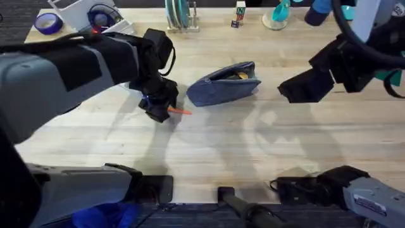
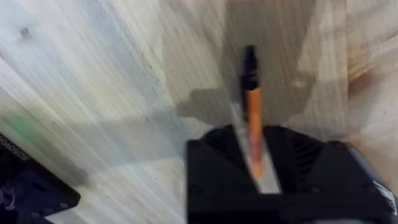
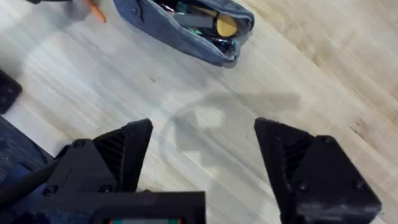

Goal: Unzip the bag, pick up the pens from the table one at a time and place them inside, then zip the bag closed.

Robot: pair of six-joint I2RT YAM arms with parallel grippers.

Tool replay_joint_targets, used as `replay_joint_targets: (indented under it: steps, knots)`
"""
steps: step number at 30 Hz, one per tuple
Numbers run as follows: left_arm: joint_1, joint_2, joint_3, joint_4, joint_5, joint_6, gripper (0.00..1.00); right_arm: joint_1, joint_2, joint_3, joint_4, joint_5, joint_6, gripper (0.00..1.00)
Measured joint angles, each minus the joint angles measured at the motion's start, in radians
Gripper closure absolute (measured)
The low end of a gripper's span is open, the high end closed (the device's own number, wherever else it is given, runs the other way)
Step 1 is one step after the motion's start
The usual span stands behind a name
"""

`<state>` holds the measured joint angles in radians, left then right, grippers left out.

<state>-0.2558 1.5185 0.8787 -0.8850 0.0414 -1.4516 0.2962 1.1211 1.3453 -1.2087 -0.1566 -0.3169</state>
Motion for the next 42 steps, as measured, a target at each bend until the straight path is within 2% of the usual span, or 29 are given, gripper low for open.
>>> replay_joint_targets:
  steps: [3,4,24,33,42]
  knots:
    - [0.000,0.000,0.000,0.015,0.003,-0.004,0.919,0.000,0.000,0.000,0.000,0.000,0.000,0.006]
    - [0.000,0.000,0.001,0.015,0.000,-0.003,0.948,0.000,0.000,0.000,0.000,0.000,0.000,0.006]
    - [0.000,0.000,0.003,0.001,-0.008,-0.004,0.957,0.000,0.000,0.000,0.000,0.000,0.000,0.005]
    - [-0.001,-0.045,0.016,-0.120,-0.069,0.020,0.957,0.000,0.000,0.000,0.000,0.000,0.000,0.005]
    - [-0.001,-0.155,0.134,-0.274,-0.149,0.085,0.958,0.000,0.000,0.000,0.000,0.000,0.000,0.005]
